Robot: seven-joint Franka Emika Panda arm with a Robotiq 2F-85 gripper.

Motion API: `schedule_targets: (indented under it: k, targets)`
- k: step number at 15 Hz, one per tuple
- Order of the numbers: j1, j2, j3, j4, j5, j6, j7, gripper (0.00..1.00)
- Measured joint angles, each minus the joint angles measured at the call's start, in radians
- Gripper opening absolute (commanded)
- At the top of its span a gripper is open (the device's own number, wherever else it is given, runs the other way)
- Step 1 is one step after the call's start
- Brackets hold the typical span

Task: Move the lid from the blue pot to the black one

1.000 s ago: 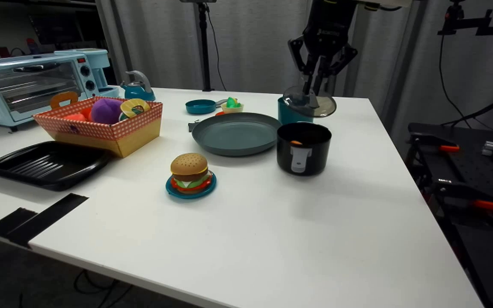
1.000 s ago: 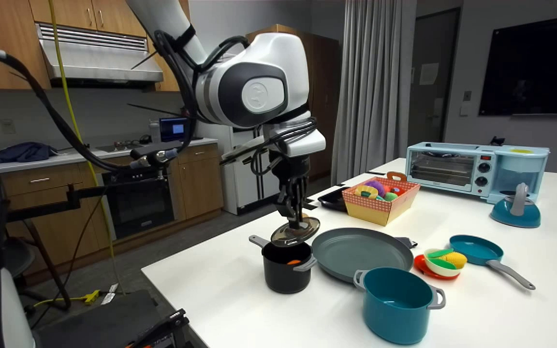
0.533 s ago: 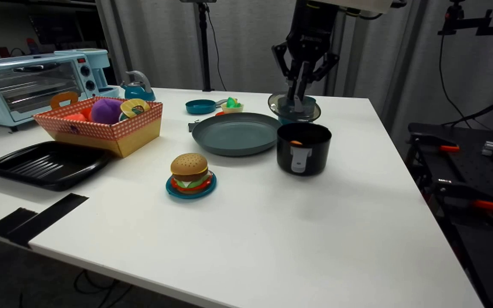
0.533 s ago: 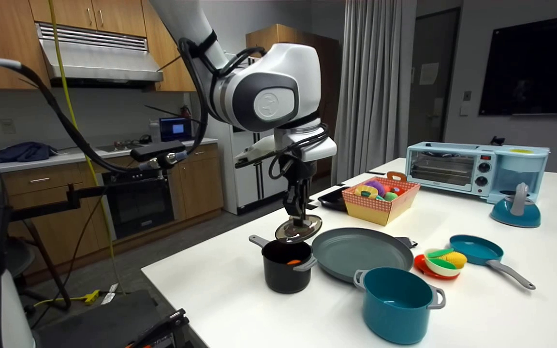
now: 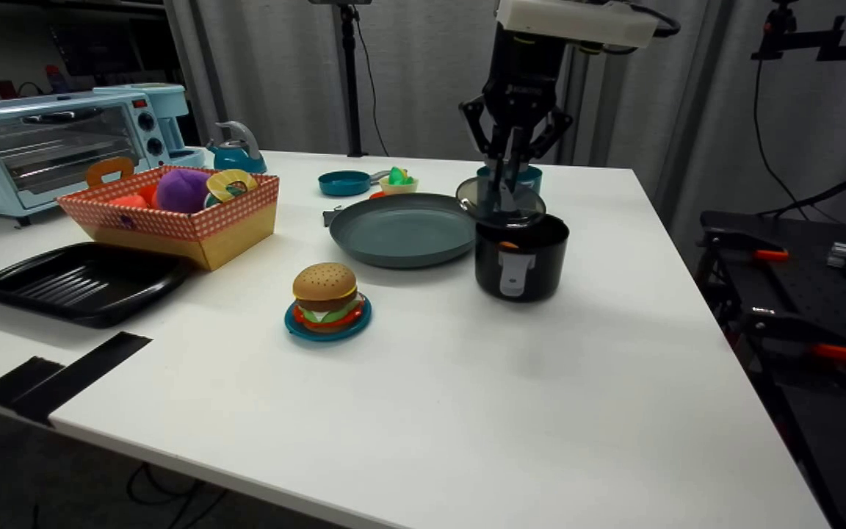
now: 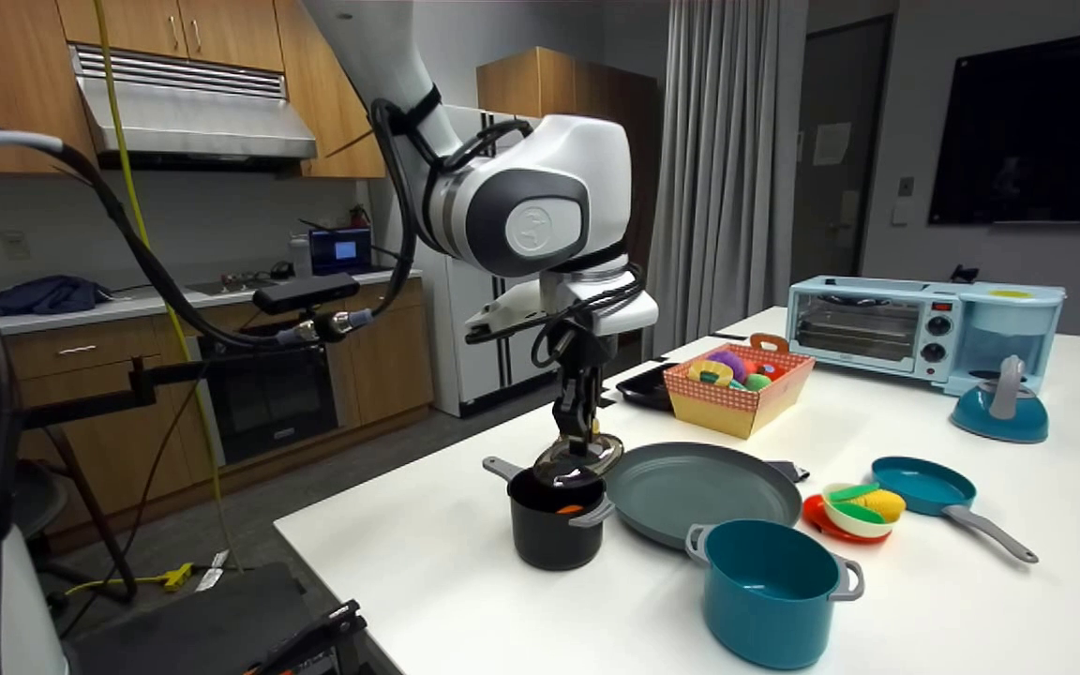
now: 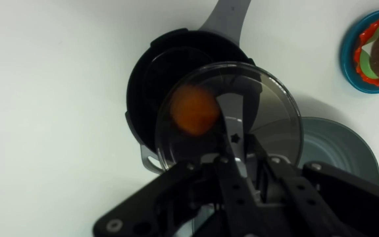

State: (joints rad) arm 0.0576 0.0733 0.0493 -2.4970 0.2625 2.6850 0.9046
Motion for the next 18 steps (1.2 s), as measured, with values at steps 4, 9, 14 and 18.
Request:
schedule_targets:
  k: [4,9,14,18]
  targets:
    - [0.000,0.024,0.002,0.017,0.000,-0.019,-0.004,0.04]
    - [0.004,0.044,0.008,0.030,0.000,-0.056,-0.005,0.04]
    - [0.005,0.048,0.009,0.029,0.000,-0.063,-0.005,0.04]
    - [0.003,0.048,0.004,0.023,0.006,-0.064,0.000,0.42]
